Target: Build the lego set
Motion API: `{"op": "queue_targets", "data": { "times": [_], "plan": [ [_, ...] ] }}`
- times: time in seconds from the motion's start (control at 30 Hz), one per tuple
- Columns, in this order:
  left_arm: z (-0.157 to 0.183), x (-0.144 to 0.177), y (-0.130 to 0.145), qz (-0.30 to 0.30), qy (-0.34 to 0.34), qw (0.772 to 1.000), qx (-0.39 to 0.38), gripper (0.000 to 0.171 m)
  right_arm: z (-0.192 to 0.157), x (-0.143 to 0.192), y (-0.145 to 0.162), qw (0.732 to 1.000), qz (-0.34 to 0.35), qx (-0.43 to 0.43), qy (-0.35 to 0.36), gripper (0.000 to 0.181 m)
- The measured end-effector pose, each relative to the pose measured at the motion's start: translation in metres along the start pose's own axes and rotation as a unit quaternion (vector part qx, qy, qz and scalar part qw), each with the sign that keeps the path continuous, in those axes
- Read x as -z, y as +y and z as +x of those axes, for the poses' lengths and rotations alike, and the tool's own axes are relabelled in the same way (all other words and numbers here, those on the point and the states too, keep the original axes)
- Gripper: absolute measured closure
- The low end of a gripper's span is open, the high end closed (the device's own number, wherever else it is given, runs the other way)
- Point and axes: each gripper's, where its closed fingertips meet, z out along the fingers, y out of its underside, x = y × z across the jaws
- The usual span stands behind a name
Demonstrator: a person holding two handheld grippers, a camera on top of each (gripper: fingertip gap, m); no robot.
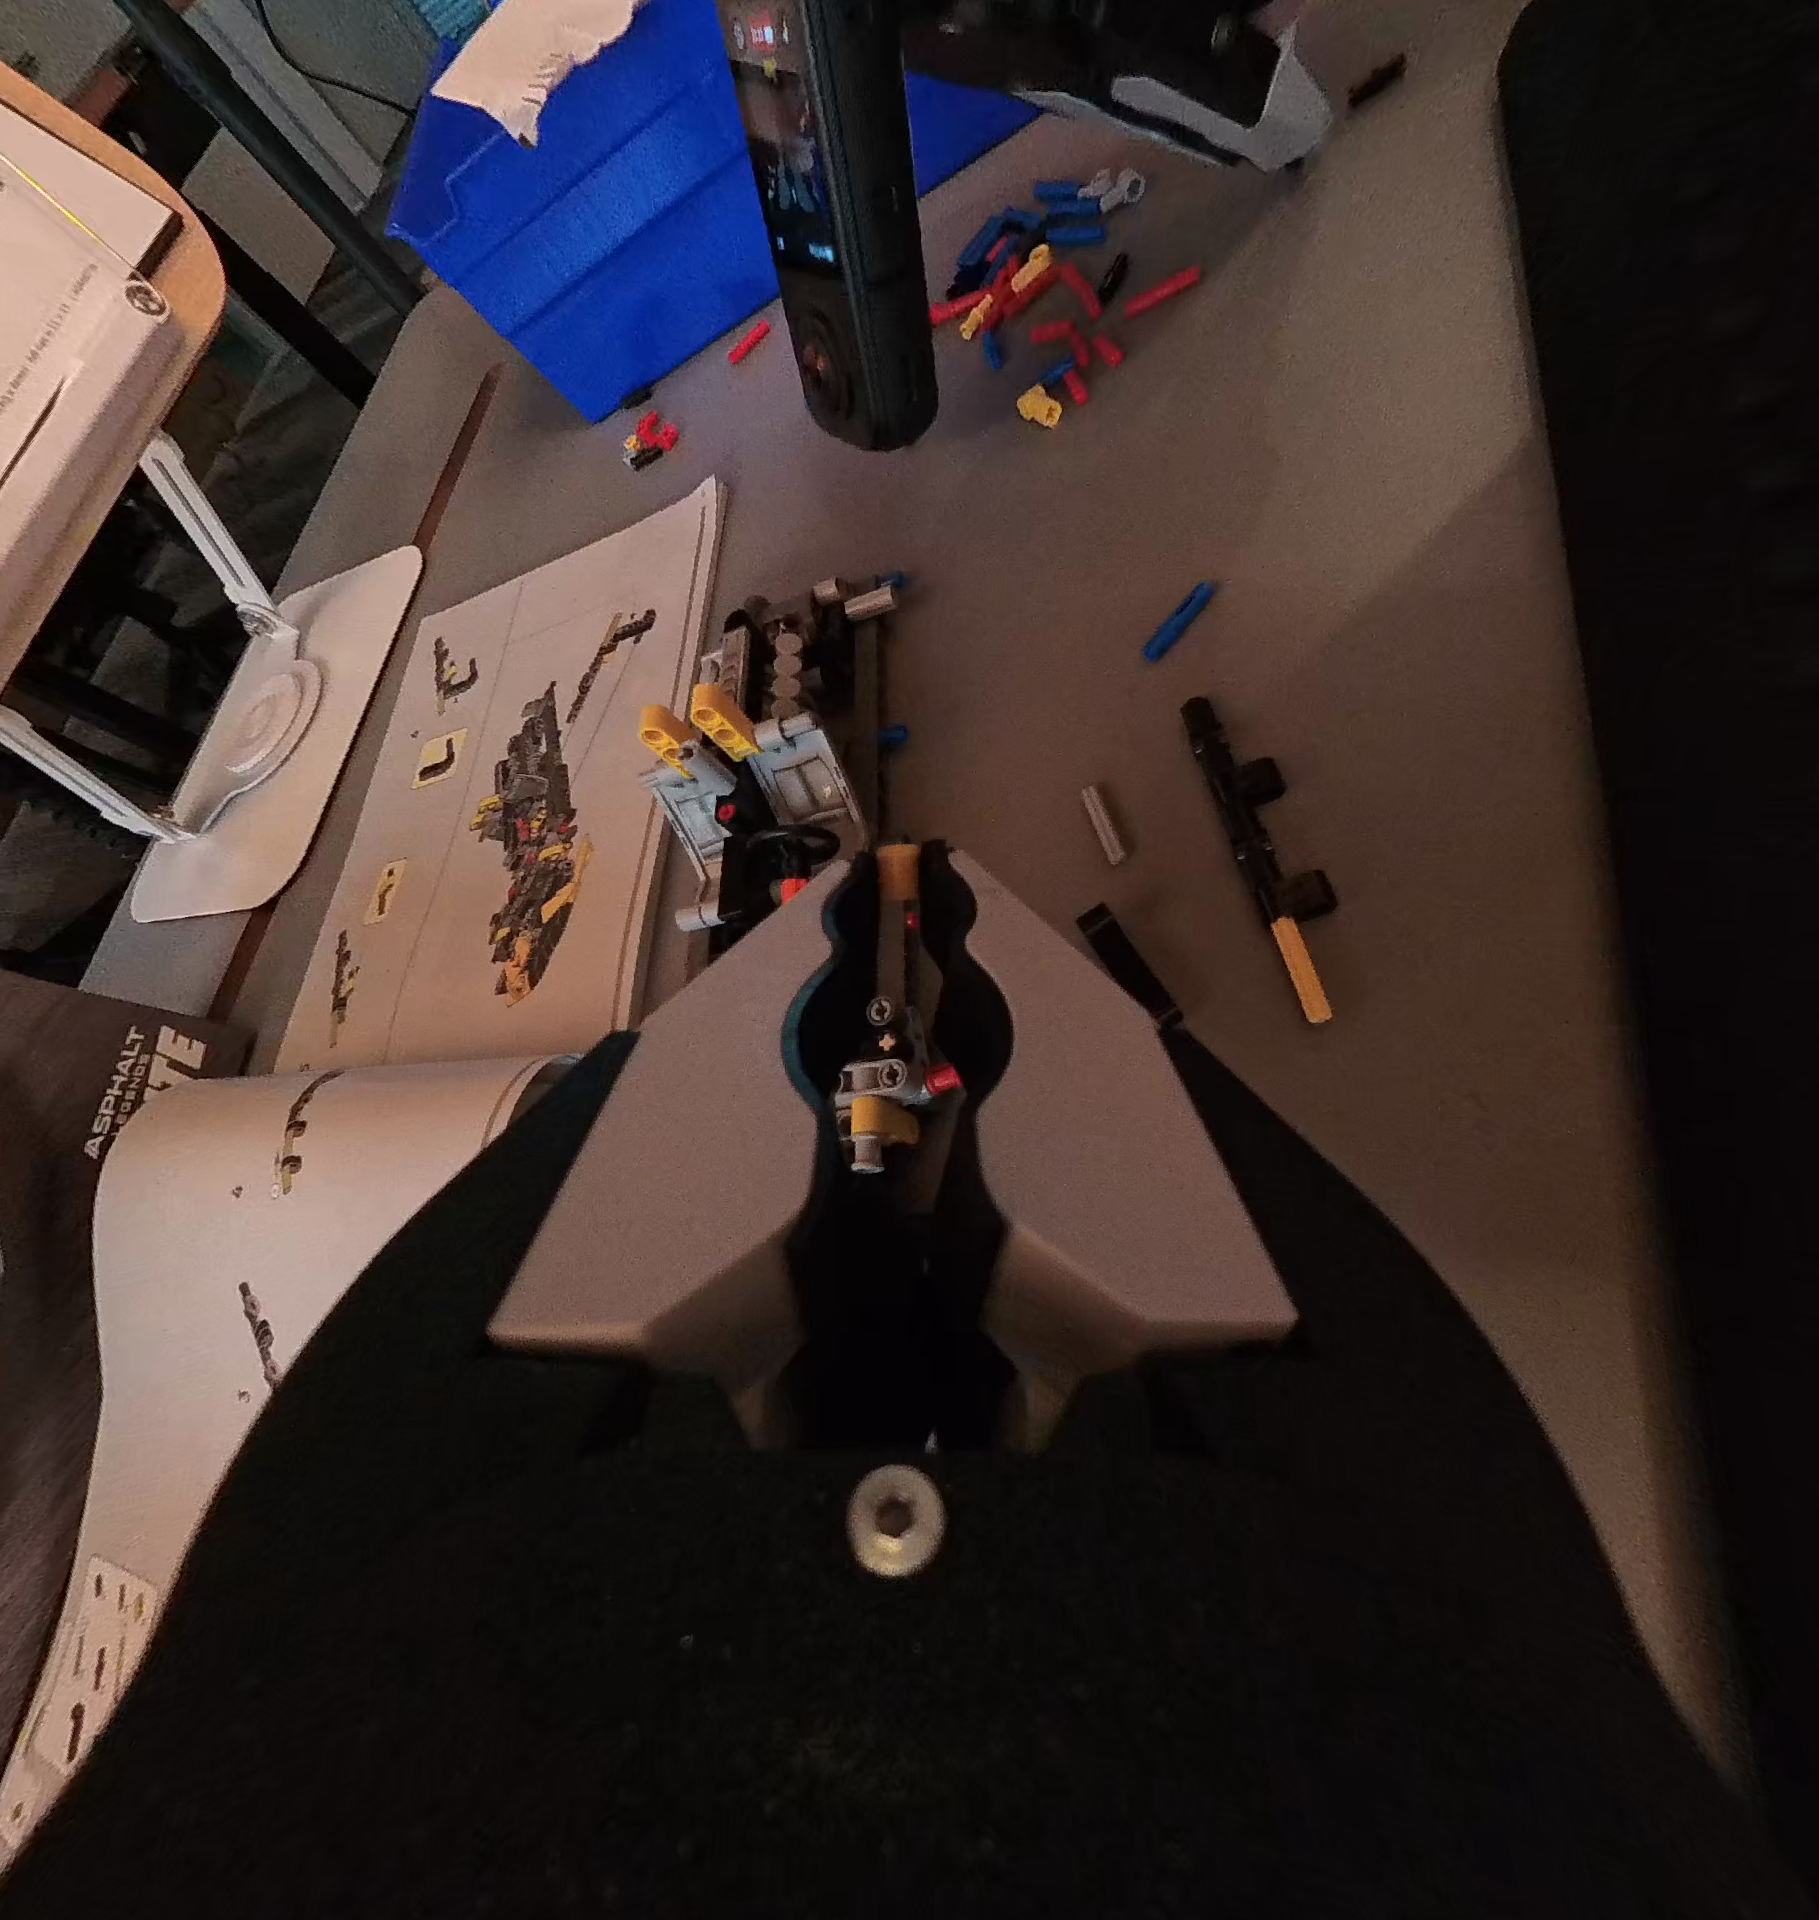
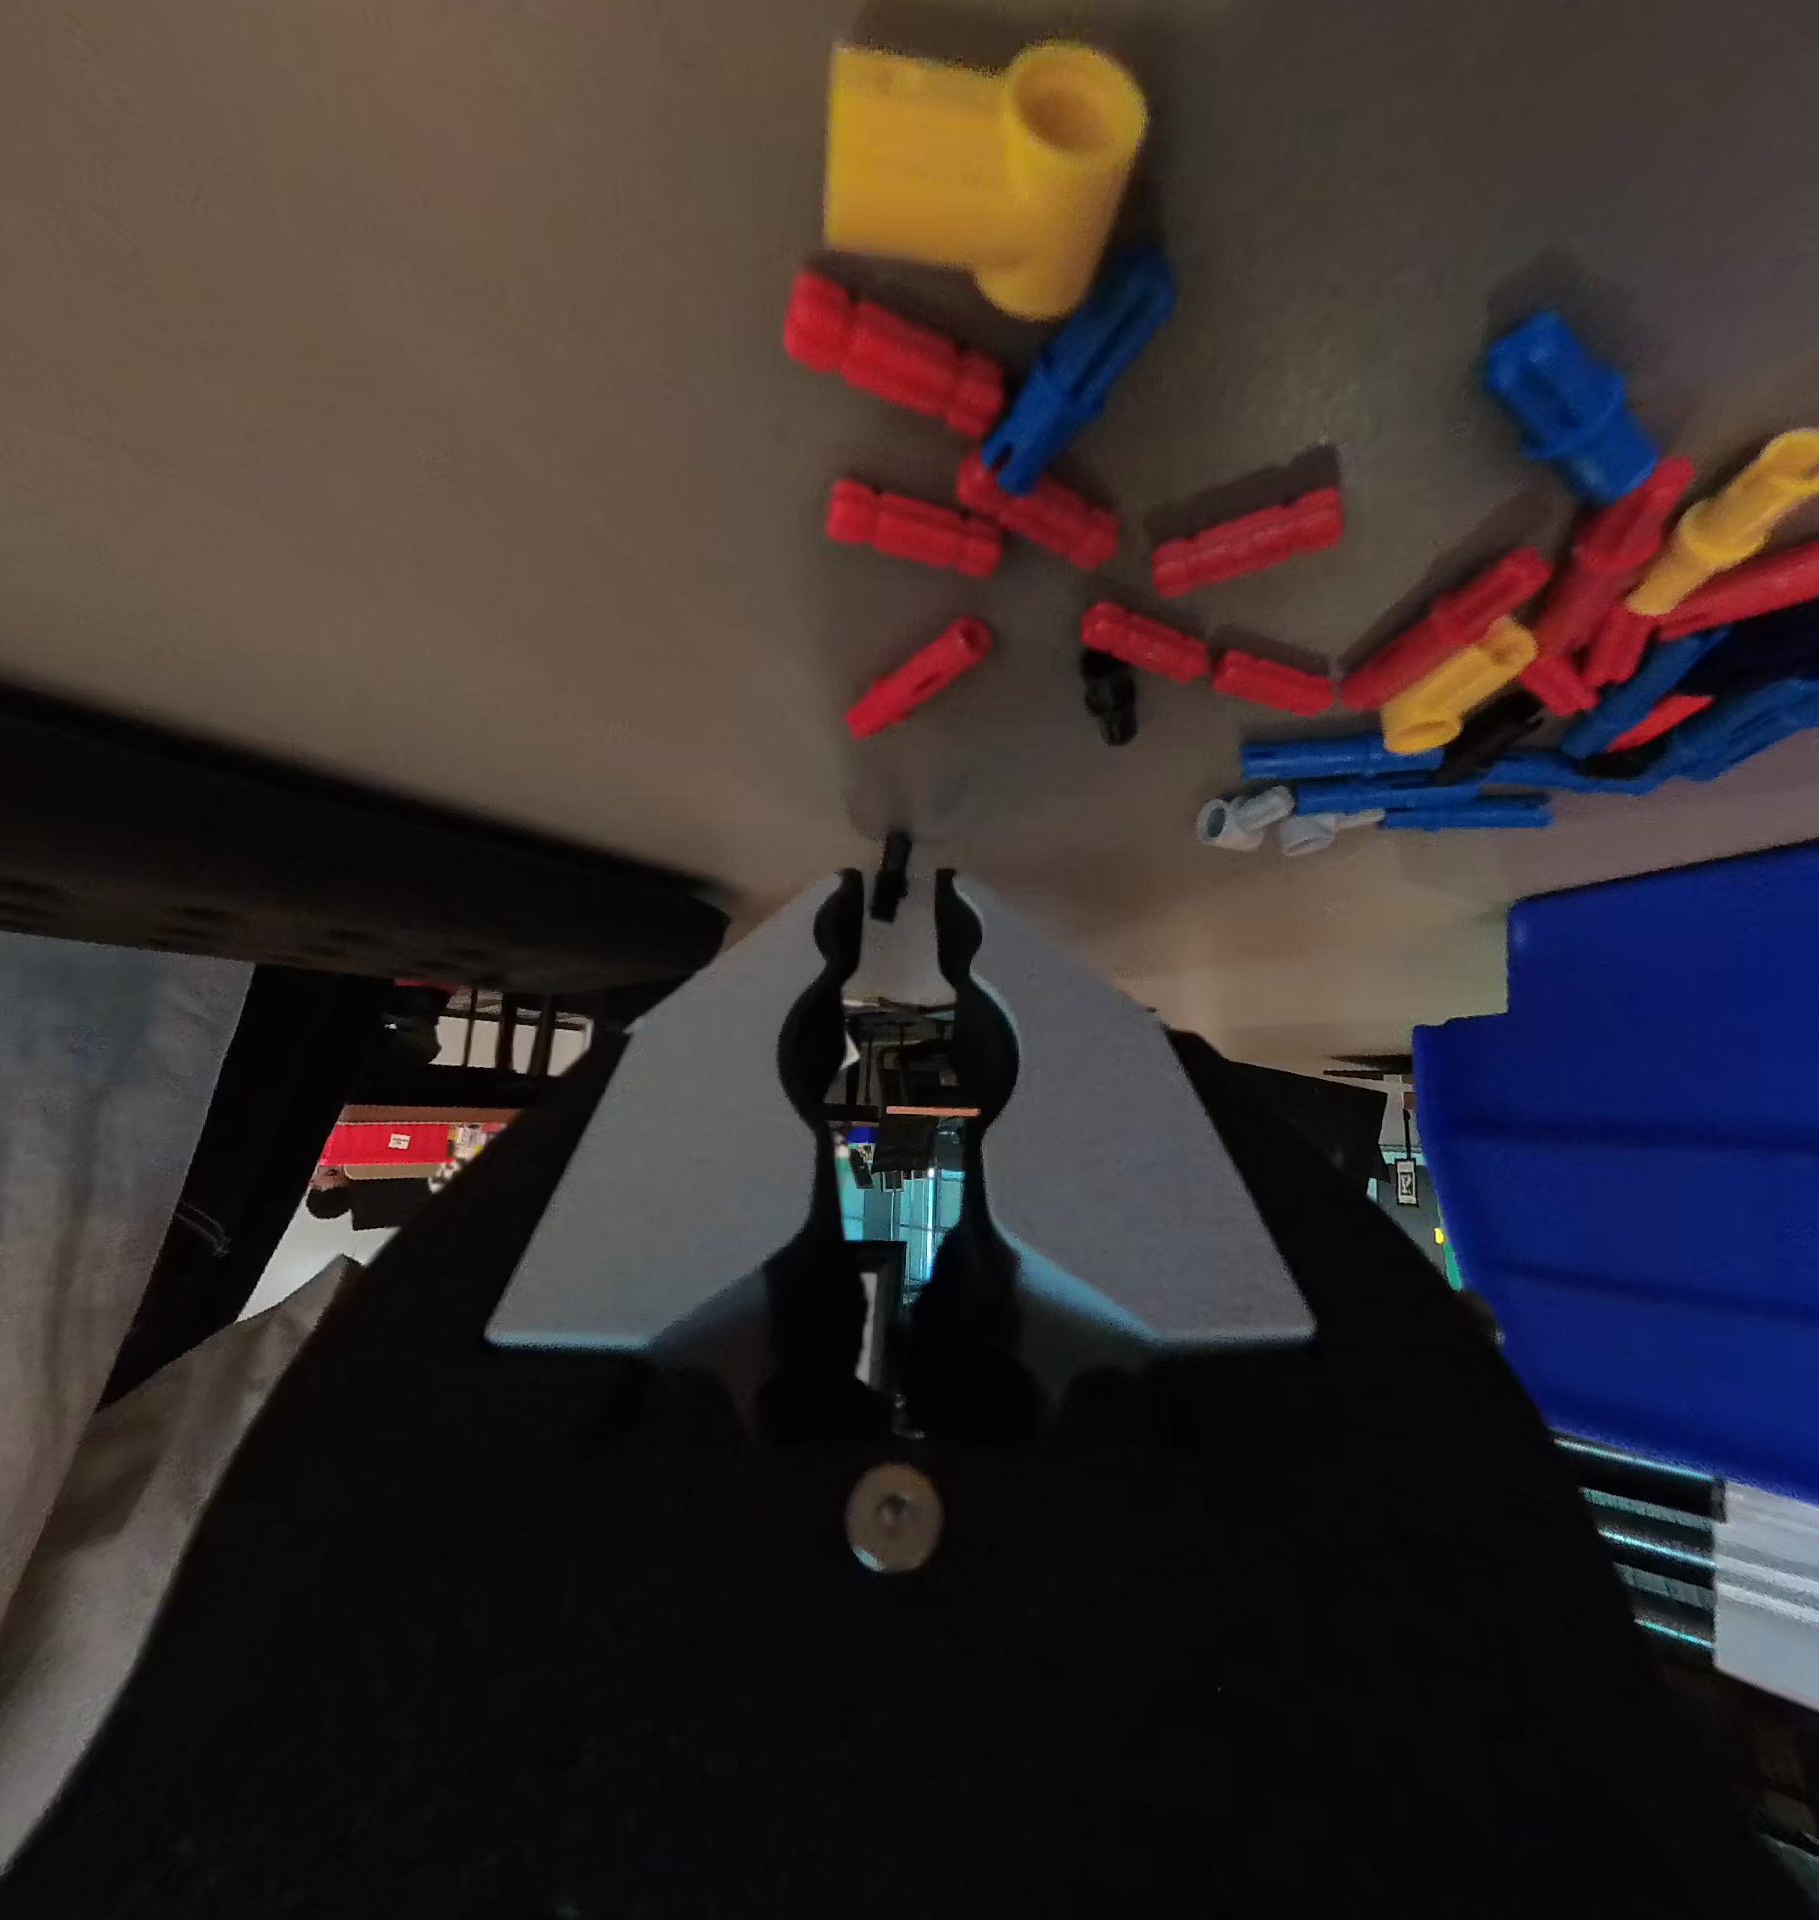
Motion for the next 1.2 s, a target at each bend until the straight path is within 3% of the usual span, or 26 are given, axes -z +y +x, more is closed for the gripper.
{"op": "queue_targets", "data": {
  "times": [0.3,0.43,0.57,0.73,0.93,1.1,1.2],
  "plan": [
    [-0.001,0.001,0.0,0.001,-0.004,1.0,-0.002,0.167,0.001,0.009,-0.005,0.999,0.046,0.02,-0.001,0.162],
    [-0.004,0.002,0.001,-0.002,-0.008,1.0,-0.003,0.168,0.006,0.024,-0.001,0.981,0.193,0.012,-0.01,0.164],
    [-0.003,0.003,0.0,-0.001,-0.008,1.0,-0.005,0.167,-0.001,0.022,0.007,0.911,0.409,-0.009,-0.055,0.163],
    [0.004,0.0,-0.001,-0.002,0.003,1.0,-0.009,0.167,-0.015,-0.004,0.008,0.82,0.564,-0.058,-0.081,0.161],
    [0.011,-0.005,0.0,-0.006,0.016,1.0,-0.011,0.167,-0.013,-0.009,0.002,0.781,0.61,-0.123,-0.048,0.163],
    [0.012,-0.007,0.002,-0.008,0.021,1.0,-0.006,0.167,-0.007,-0.007,-0.001,0.77,0.619,-0.144,-0.059,0.165],
    [0.01,-0.006,0.003,-0.007,0.019,1.0,-0.002,0.167,-0.006,-0.008,-0.002,0.773,0.618,-0.139,-0.029,0.17]
  ]
}}
